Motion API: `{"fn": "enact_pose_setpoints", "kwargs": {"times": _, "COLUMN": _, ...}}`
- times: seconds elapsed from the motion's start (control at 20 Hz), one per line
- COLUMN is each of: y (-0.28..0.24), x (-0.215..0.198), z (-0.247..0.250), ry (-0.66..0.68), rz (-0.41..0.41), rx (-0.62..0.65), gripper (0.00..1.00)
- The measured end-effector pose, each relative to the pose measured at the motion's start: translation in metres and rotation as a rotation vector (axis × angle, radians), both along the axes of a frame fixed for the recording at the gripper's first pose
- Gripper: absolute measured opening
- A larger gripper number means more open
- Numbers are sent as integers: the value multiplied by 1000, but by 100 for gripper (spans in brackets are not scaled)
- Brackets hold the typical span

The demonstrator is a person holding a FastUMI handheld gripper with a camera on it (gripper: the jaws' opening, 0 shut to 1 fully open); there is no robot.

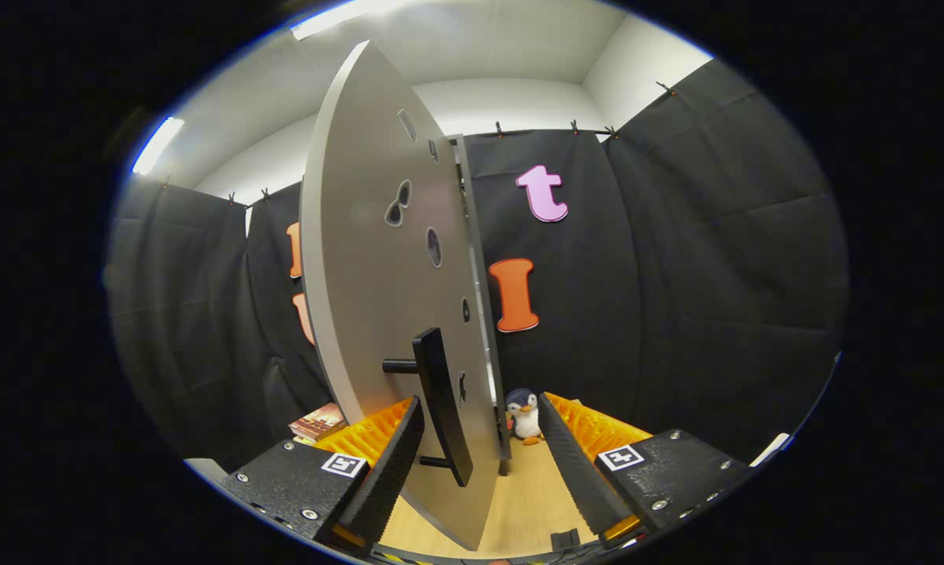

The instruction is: Open the shoe cabinet door, grab the shoes and put them into the shoe cabinet, then close the shoe cabinet door.

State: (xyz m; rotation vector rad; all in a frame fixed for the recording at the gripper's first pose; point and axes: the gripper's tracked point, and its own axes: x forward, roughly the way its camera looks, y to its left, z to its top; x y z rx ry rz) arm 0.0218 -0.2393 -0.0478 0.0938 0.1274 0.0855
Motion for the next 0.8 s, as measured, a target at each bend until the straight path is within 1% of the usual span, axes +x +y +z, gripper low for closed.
{"fn": "enact_pose_setpoints", "kwargs": {"times": 0.3, "y": 68, "x": 13, "z": -9, "ry": 16, "rz": 84, "rx": 28, "gripper": 92}}
{"fn": "enact_pose_setpoints", "kwargs": {"times": 0.55, "y": 99, "x": 26, "z": -9, "ry": 13, "rz": 129, "rx": 14, "gripper": 92}}
{"fn": "enact_pose_setpoints", "kwargs": {"times": 0.8, "y": 136, "x": 43, "z": -14, "ry": 19, "rz": 193, "rx": 9, "gripper": 93}}
